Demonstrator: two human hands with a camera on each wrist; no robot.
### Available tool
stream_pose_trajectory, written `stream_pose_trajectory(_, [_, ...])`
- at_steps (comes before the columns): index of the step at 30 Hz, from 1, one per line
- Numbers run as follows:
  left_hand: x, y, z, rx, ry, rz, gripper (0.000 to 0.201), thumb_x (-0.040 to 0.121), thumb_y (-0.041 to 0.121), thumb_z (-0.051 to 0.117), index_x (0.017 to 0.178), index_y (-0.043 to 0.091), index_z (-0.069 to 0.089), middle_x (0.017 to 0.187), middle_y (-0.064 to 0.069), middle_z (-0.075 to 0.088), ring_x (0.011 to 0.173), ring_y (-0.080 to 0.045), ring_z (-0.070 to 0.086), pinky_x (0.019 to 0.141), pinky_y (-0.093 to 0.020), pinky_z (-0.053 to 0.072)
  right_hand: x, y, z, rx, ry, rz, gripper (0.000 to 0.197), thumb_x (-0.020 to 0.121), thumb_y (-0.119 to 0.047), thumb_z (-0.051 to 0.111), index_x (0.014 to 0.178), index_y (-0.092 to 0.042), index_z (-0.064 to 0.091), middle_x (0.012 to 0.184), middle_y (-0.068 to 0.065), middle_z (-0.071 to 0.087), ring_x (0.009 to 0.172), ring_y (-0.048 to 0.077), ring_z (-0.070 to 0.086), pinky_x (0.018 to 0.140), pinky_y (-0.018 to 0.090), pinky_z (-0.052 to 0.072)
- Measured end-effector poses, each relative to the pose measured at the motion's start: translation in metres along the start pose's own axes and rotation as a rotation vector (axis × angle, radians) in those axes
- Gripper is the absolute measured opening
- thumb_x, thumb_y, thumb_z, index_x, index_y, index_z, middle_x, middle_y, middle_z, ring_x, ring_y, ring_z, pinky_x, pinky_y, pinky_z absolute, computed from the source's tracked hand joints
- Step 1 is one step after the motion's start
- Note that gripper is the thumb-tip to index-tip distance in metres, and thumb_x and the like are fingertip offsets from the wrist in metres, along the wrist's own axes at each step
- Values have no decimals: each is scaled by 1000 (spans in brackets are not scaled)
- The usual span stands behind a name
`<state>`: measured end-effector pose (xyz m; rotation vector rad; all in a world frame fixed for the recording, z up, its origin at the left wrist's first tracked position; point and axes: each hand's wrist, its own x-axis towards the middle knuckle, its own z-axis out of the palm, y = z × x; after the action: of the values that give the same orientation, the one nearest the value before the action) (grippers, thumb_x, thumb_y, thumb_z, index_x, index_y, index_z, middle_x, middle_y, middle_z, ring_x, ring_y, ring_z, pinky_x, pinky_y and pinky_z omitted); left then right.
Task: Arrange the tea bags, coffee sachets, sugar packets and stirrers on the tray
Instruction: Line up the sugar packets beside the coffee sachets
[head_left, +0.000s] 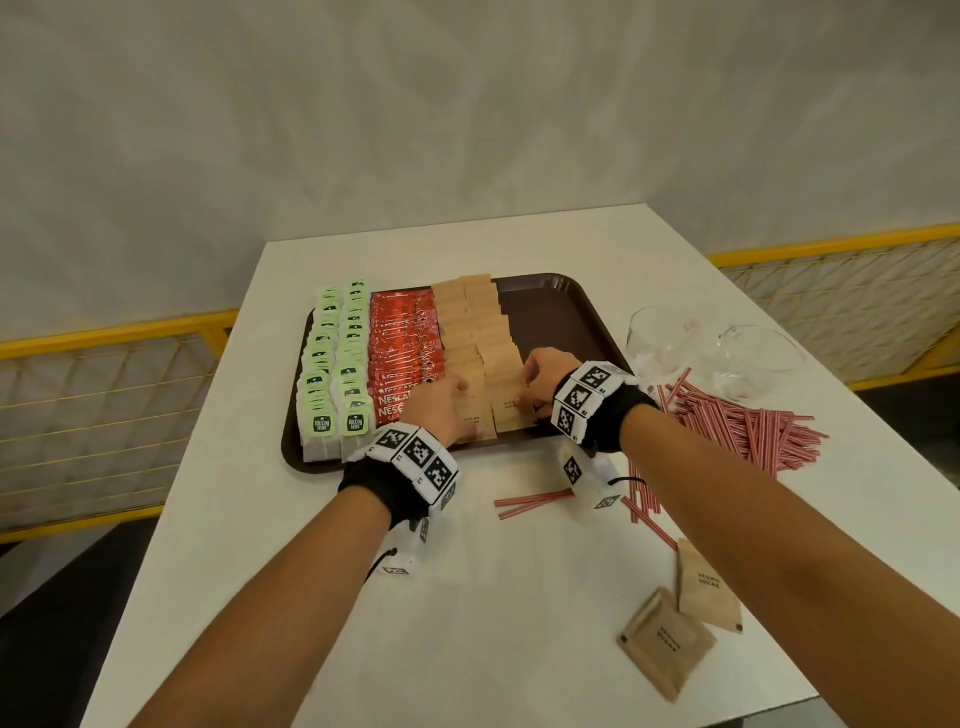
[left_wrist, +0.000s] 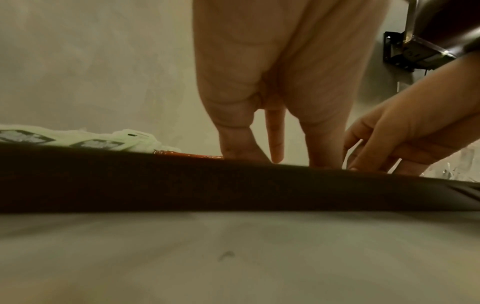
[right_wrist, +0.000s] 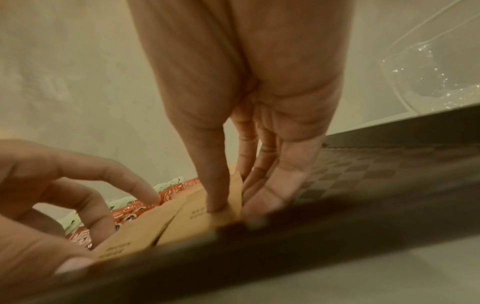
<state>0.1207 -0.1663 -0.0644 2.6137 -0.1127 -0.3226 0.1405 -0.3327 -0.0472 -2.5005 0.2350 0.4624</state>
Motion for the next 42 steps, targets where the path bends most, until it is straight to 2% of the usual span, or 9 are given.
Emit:
stream_pose_trajectory(8, [11, 1, 2, -16, 17, -29, 59, 73, 28, 79, 125, 16, 55, 121, -14, 58, 110, -29, 55, 95, -35, 42, 7, 6, 3, 42, -8, -15, 29, 78, -14, 73, 83, -19, 44, 101, 8, 57, 101, 27, 61, 88, 41, 53])
stream_pose_trajectory(16, [8, 3, 0, 37, 4, -16, 64, 76, 31, 75, 134, 20, 50, 135, -14, 48, 121, -29, 48, 104, -39, 39, 7, 13, -2, 86, -16, -29, 43, 72, -19, 77, 107, -16, 51, 99, 4, 57, 97, 24, 62, 87, 43, 54])
stream_pose_trajectory(23, [-38, 32, -11, -136, 38, 114, 56, 86, 27, 65, 137, 20, 45, 117, -8, 54, 102, -18, 52, 86, -27, 39, -49, 15, -35, 246, -7, -156, 34, 84, -26, 68, 113, -17, 51, 90, -2, 54, 85, 15, 58, 77, 33, 57])
stream_pose_trajectory(28, [-92, 58, -7, -254, -108, 210, 52, 88, 33, 61, 136, 21, 44, 90, 7, 58, 81, -10, 55, 78, -27, 46, -114, 56, -47, 225, -120, -217, 28, 83, -29, 68, 107, -20, 56, 90, -2, 60, 82, 13, 61, 78, 33, 55])
stream_pose_trajectory(30, [-113, 65, 1, -231, -215, 254, 50, 85, 36, 64, 130, 21, 49, 89, 8, 58, 75, -7, 56, 70, -22, 45, -132, 79, -47, 118, -135, -176, 26, 81, -33, 69, 103, -26, 57, 92, -5, 62, 85, 12, 61, 76, 29, 52])
stream_pose_trajectory(34, [-142, 85, 34, -20, -443, 273, 55, 78, 44, 69, 125, 22, 49, 99, 6, 56, 82, -8, 51, 73, -23, 43, -155, 116, -38, 7, -198, -61, 27, 78, -26, 73, 100, -23, 57, 90, -8, 58, 80, 6, 56, 62, 16, 41])
stream_pose_trajectory(36, [-151, 95, 52, 89, -544, 271, 65, 76, 47, 71, 129, 19, 45, 106, 3, 53, 89, -10, 49, 74, -24, 42, -160, 126, -34, -88, -210, -42, 37, 74, -27, 77, 103, -25, 54, 96, -9, 53, 87, 9, 54, 68, 18, 44])
stream_pose_trajectory(39, [-156, 106, 72, 206, -595, 220, 80, 69, 48, 76, 131, 15, 38, 121, -2, 46, 107, -18, 48, 91, -33, 44, -161, 129, -30, -249, -223, -57, 63, 66, -28, 82, 119, -28, 48, 117, -6, 44, 111, 17, 43, 94, 34, 43])
stream_pose_trajectory(42, [-159, 116, 81, 290, -578, 188, 86, 64, 44, 81, 131, 14, 35, 125, -3, 42, 113, -22, 47, 94, -38, 44, -163, 128, -26, -352, -270, -101, 78, 62, -28, 85, 127, -26, 41, 129, -2, 38, 122, 21, 36, 99, 42, 40])
